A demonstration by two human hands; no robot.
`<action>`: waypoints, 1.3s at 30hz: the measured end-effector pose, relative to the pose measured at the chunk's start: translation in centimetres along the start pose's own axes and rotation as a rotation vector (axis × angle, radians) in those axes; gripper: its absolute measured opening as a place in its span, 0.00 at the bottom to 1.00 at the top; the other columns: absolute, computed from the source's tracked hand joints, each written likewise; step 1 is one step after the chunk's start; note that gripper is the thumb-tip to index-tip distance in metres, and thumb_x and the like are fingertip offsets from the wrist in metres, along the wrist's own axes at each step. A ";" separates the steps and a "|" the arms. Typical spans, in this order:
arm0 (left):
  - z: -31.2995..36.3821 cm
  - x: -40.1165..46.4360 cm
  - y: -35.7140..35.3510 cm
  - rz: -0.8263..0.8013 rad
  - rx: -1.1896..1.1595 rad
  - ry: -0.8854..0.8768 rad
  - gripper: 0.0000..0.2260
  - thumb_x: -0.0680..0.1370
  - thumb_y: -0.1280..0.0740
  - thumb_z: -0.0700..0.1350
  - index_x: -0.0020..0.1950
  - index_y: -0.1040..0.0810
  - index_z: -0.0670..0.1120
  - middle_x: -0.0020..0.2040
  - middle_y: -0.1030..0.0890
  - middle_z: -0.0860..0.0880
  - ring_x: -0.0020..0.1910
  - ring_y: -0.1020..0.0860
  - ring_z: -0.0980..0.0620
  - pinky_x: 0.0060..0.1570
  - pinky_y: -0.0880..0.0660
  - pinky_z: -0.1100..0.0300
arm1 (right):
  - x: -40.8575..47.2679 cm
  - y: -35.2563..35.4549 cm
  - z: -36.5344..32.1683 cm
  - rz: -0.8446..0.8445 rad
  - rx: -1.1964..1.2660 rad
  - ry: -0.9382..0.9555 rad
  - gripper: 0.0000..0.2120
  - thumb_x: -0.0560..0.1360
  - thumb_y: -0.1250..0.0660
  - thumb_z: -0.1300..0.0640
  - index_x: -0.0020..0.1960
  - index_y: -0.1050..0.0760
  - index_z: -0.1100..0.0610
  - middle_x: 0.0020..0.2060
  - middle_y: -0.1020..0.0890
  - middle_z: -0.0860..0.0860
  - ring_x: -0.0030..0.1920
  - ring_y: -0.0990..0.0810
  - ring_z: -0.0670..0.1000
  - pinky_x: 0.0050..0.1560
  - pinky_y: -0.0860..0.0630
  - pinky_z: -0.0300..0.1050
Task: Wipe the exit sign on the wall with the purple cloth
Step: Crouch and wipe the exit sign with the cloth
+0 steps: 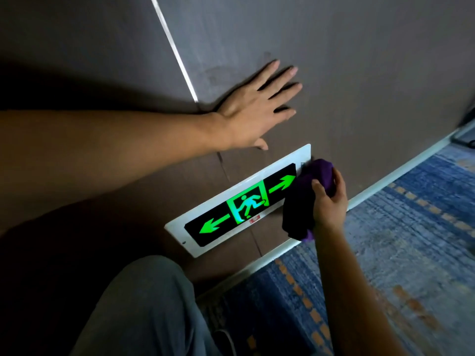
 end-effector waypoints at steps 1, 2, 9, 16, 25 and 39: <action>0.1 0.1 0.0 -0.001 -0.004 -0.003 0.43 0.71 0.36 0.75 0.81 0.36 0.54 0.84 0.44 0.41 0.83 0.50 0.34 0.80 0.53 0.34 | 0.3 -0.1 0.0 0.014 -0.019 0.004 0.26 0.79 0.30 0.54 0.75 0.31 0.43 0.66 0.22 0.47 0.65 0.22 0.53 0.68 0.23 0.56; 0.1 0.2 0.1 -0.004 -0.012 -0.007 0.43 0.72 0.36 0.75 0.81 0.36 0.54 0.84 0.44 0.41 0.83 0.50 0.34 0.80 0.54 0.34 | 0.5 -0.1 0.1 0.032 -0.027 -0.001 0.26 0.79 0.30 0.54 0.76 0.31 0.44 0.68 0.22 0.47 0.67 0.23 0.53 0.70 0.25 0.58; -0.1 0.3 0.0 -0.031 -0.046 -0.009 0.41 0.73 0.32 0.71 0.81 0.36 0.54 0.85 0.47 0.42 0.84 0.53 0.35 0.79 0.58 0.35 | 0.7 -2.8 0.7 0.124 -0.086 -0.093 0.25 0.82 0.35 0.55 0.78 0.32 0.46 0.71 0.22 0.50 0.70 0.24 0.56 0.75 0.31 0.55; -0.1 0.2 -0.2 -0.044 -0.067 -0.050 0.37 0.74 0.32 0.69 0.80 0.33 0.55 0.85 0.46 0.43 0.84 0.53 0.35 0.80 0.57 0.33 | 1.3 -4.1 0.9 0.126 -0.122 -0.159 0.23 0.82 0.36 0.55 0.76 0.29 0.49 0.66 0.21 0.56 0.65 0.20 0.59 0.71 0.26 0.58; -0.2 0.1 -0.6 -0.070 -0.075 -0.094 0.35 0.76 0.32 0.67 0.79 0.32 0.55 0.85 0.45 0.44 0.84 0.54 0.34 0.79 0.55 0.31 | 1.1 -5.1 -0.3 0.138 -0.076 -0.152 0.22 0.81 0.34 0.56 0.75 0.28 0.50 0.64 0.22 0.56 0.62 0.19 0.57 0.69 0.23 0.57; -0.2 -0.3 -0.9 -0.035 -0.021 -0.154 0.34 0.77 0.34 0.68 0.79 0.31 0.53 0.84 0.41 0.45 0.83 0.51 0.35 0.79 0.55 0.30 | -0.5 -4.0 -2.3 -0.034 -0.102 0.094 0.23 0.78 0.32 0.62 0.72 0.24 0.49 0.64 0.20 0.54 0.64 0.20 0.51 0.73 0.27 0.49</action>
Point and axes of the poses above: each hand's wrist, its own x-axis towards the middle knuckle, its own y-axis out of the back of the hand, z = x × y, the point moved 4 cm from there along x, towards the middle knuckle
